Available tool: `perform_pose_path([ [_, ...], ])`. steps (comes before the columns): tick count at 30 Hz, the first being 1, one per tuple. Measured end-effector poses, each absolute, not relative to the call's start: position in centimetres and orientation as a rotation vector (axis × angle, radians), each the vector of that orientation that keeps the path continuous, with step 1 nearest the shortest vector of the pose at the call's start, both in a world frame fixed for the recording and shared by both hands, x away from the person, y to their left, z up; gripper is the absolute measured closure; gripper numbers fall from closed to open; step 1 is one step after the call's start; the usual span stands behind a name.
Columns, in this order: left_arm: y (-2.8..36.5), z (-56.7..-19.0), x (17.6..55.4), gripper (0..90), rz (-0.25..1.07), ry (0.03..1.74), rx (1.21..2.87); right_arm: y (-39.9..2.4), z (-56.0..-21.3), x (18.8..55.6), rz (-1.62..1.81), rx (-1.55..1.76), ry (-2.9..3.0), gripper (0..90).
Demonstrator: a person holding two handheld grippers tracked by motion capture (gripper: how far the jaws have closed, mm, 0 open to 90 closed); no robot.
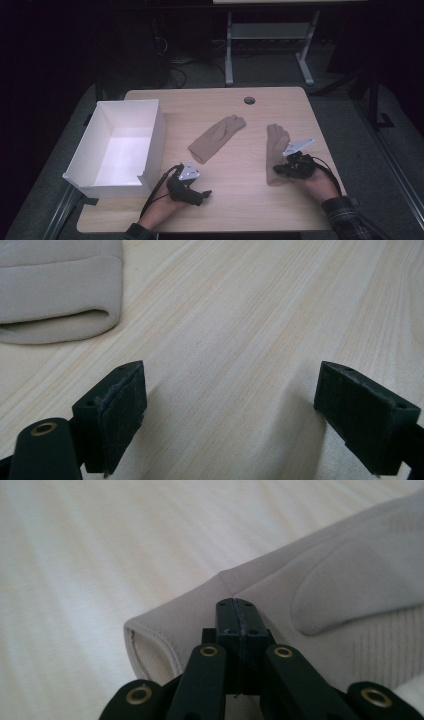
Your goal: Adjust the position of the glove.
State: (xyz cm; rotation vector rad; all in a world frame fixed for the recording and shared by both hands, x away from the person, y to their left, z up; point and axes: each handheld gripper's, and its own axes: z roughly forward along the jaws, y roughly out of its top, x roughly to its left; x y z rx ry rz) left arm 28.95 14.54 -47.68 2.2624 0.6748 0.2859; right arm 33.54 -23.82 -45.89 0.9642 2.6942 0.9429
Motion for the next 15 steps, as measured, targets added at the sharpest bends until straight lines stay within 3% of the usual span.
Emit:
perform_pose_path([
  [15, 14.5, -47.7, 28.9, 13.0, 0.291, 0.686, 2.258, -21.9, -45.4, 30.0, 0.990, 0.818, 2.786, 89.8],
])
